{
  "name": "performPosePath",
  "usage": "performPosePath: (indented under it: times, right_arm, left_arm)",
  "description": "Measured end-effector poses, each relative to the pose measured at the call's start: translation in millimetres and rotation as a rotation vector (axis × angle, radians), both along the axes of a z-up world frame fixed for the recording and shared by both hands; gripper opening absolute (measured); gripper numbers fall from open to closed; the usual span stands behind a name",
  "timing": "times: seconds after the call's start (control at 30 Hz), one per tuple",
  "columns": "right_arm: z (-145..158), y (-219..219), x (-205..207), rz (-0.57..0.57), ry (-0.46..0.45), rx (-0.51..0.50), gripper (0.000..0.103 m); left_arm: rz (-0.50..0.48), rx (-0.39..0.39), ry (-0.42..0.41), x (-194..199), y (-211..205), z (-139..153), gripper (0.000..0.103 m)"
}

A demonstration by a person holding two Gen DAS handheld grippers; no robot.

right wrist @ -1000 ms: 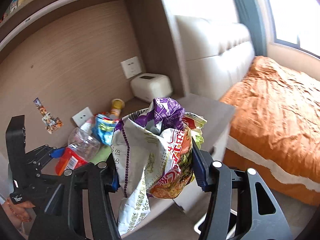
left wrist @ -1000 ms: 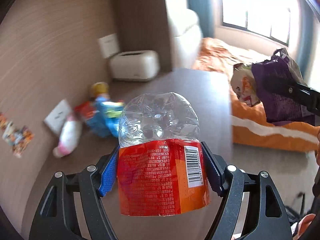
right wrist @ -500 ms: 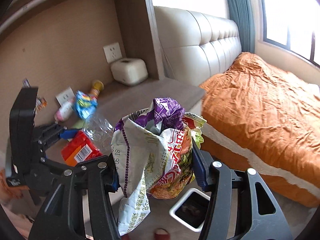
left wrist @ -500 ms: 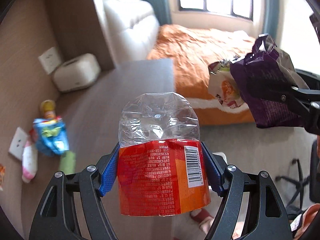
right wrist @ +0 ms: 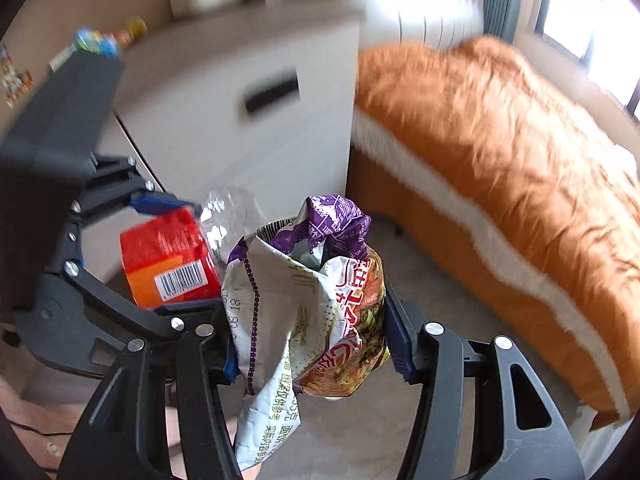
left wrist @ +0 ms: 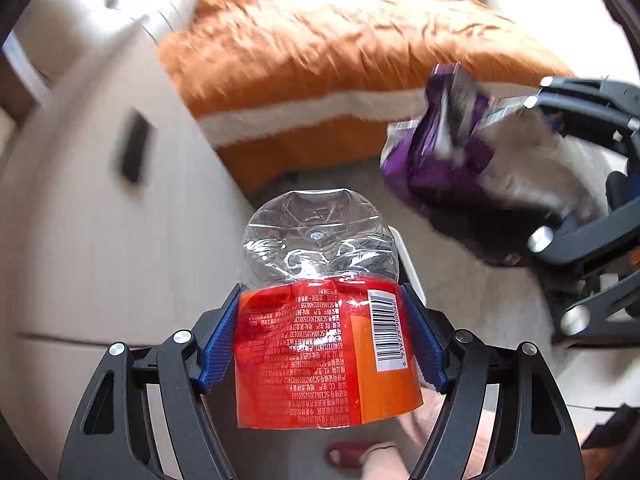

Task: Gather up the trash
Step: 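Carry the bottle and bags over the white bin and open both tools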

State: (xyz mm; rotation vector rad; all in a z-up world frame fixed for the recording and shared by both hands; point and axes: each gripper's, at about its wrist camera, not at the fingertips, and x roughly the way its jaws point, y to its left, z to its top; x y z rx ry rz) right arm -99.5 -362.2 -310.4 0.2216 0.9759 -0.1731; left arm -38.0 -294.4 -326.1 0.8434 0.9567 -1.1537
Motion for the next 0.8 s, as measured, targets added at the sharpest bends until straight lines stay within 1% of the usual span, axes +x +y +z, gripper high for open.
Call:
performPosePath:
  times: [0.1, 0.17, 0.23, 0.27, 0.3, 0.33, 0.4, 0.43, 0.47, 0.5, 0.53, 0.57, 0.6, 0.67, 0.8]
  right_arm:
    - [-50, -5, 2, 0.029, 0.064, 0.013, 0.056]
    - [-83, -8, 3, 0.051, 0.103, 0.025, 0.056]
    - [-119, -10, 4, 0.074, 0.144, 0.024, 0.056]
    - [-132, -11, 4, 0.08, 0.159, 0.025, 0.056]
    - [-152, -13, 4, 0.089, 0.18, 0.033, 0.056]
    - [-162, -15, 5, 0.095, 0.188, 0.032, 0.056]
    - [-185, -15, 7, 0.124, 0.204, 0.014, 0.057]
    - [-197, -15, 9, 0.143, 0.213, -0.003, 0.059]
    - [-208, -15, 10, 0.162, 0.222, -0.01, 0.066]
    - [-221, -16, 12, 0.176, 0.249, -0.033, 0.083]
    - [-234, -19, 12, 0.183, 0.271, -0.062, 0.1]
    - [-245, -23, 11, 0.193, 0.283, -0.069, 0.098]
    - [-253, -26, 11, 0.195, 0.305, -0.07, 0.098]
    - [-259, -30, 8, 0.194, 0.316, -0.072, 0.098]
    - [-253, -31, 4, 0.188, 0.318, -0.075, 0.098]
  left_arm:
    - [0.006, 0.046, 0.051, 3, -16, -56, 0.073]
    - [0.039, 0.08, 0.062, 6, -26, -86, 0.073]
    - [0.061, 0.091, 0.063, 6, -35, -115, 0.073]
    - [0.076, 0.103, 0.091, 7, -39, -134, 0.073]
    - [0.084, 0.104, 0.121, 9, -42, -145, 0.073]
    - [0.088, 0.108, 0.152, 10, -47, -166, 0.073]
    - [0.069, 0.123, 0.17, 6, -52, -192, 0.074]
    - [0.054, 0.133, 0.177, 5, -56, -208, 0.074]
    - [0.043, 0.147, 0.181, 2, -60, -221, 0.074]
    - [0.029, 0.176, 0.173, 1, -63, -238, 0.083]
    - [0.021, 0.196, 0.162, 0, -64, -249, 0.093]
    - [0.019, 0.214, 0.144, 2, -65, -261, 0.098]
    - [0.023, 0.225, 0.146, 3, -65, -269, 0.098]
    - [0.046, 0.246, 0.182, 9, -66, -281, 0.098]
    - [0.066, 0.238, 0.189, 13, -66, -275, 0.098]
